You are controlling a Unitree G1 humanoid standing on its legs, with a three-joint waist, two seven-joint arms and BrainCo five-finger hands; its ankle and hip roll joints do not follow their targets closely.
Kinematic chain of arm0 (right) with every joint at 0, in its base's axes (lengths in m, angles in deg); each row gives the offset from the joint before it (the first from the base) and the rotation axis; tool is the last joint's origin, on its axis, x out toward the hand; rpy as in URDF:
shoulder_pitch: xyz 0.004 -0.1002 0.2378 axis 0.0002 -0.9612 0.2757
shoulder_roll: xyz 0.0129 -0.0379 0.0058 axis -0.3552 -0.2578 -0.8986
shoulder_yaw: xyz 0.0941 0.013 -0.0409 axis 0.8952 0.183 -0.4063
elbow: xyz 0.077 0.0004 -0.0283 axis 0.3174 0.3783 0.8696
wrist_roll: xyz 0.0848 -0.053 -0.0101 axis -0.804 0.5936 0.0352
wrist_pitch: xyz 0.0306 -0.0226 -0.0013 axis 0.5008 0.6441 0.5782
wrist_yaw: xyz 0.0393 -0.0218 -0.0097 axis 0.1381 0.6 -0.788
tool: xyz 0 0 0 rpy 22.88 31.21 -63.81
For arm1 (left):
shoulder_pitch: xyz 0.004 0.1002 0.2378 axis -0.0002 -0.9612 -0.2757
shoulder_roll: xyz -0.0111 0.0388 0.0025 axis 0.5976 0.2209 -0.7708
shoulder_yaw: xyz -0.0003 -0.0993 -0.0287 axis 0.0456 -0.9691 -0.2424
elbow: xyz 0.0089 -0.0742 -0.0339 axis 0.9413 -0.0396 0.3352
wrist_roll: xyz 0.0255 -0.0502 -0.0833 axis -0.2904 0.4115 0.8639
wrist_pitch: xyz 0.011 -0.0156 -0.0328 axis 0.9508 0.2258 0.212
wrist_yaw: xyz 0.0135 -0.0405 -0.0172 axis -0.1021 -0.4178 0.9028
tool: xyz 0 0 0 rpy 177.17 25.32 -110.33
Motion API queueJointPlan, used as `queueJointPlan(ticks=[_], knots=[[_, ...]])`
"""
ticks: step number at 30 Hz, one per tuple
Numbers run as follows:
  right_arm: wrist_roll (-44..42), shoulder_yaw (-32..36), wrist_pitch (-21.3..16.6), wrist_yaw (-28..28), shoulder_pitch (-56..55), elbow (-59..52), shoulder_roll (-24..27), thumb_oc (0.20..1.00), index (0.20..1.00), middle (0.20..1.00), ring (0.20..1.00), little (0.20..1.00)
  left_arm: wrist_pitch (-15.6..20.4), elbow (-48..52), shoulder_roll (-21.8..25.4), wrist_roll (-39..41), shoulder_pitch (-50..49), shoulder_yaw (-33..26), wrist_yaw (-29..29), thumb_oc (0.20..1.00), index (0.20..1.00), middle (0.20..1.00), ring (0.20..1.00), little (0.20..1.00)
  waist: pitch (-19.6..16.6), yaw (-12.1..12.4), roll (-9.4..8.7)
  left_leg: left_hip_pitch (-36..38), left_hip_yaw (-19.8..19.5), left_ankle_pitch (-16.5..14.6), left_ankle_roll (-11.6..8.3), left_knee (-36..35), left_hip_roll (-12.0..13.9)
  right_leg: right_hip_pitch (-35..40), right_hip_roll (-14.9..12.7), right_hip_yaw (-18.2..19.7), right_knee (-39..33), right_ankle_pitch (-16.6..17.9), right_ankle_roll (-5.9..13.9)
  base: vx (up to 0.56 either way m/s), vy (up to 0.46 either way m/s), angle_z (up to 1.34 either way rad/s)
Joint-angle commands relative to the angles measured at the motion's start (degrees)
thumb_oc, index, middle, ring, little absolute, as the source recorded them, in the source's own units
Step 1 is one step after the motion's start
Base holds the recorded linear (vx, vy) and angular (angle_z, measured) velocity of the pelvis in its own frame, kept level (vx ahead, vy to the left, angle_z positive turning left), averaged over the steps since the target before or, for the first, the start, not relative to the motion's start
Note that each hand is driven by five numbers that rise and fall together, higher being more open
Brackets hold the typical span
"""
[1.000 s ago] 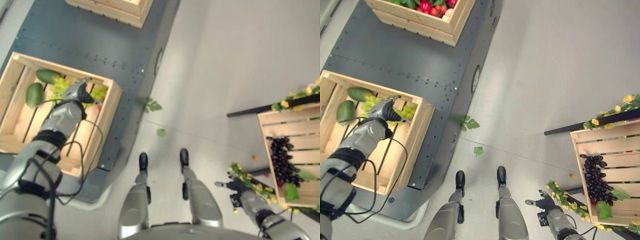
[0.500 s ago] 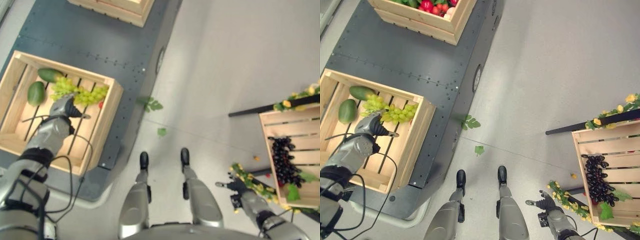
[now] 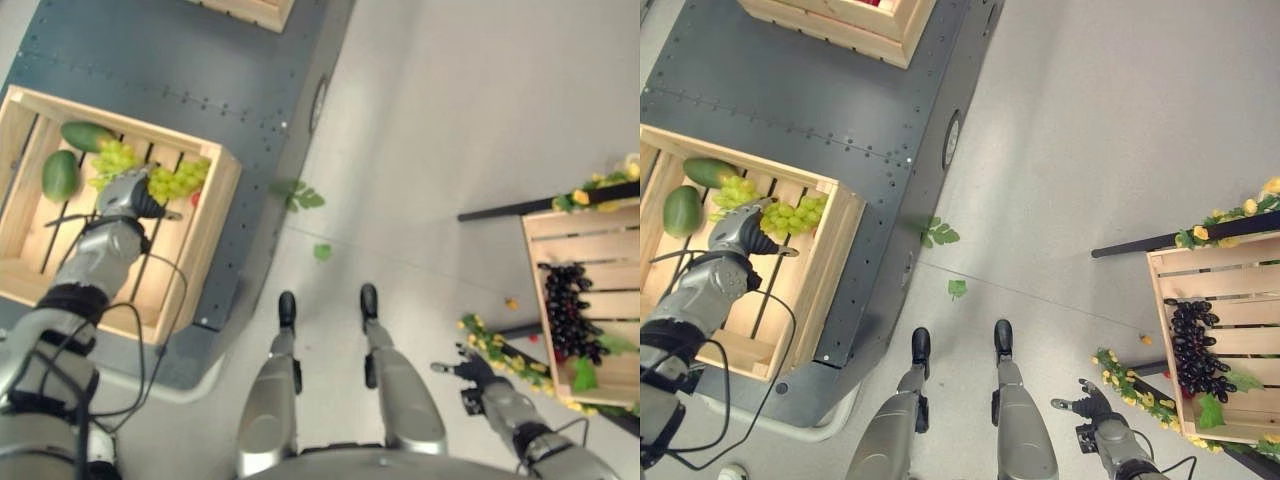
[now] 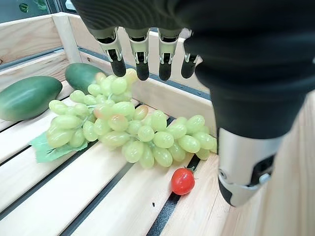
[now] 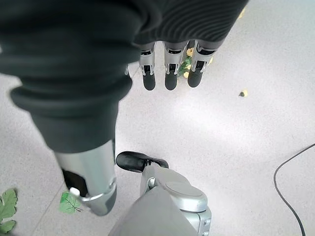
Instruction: Pick up the fruits from the basket on one side to the basket on the other side
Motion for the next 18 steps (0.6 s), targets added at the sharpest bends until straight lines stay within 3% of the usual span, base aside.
queueJointPlan(ticks=[1,18], knots=[[-1.1,1.08,-0.33,0.1,-4.74,-0.74,1.47,1.0,1.0,1.0,1.0,1.0,-0.45,-0.96,1.48,-1.58,2.79,-2.15,-2.3,1.0,1.0,1.0,1.0,1.0,-1.74,-0.64,-0.29,-6.82,-1.02,-1.57,2.47,6.07,-3.99,-6.0,-2.5,2.17,4.83,-0.37,4.46,0.0,0.0,0.0],[-1.63,1.42,-0.63,0.26,-5.53,-2.38,1.87,1.0,1.0,1.0,1.0,1.0,-1.96,0.73,0.15,-7.09,5.11,0.54,-3.56,1.0,1.0,1.0,1.0,1.0,-0.83,-0.82,-0.65,-8.91,-1.59,-1.31,2.51,6.84,-4.24,-7.64,-2.56,1.94,5.01,0.09,4.56,0.0,-0.001,0.0]])
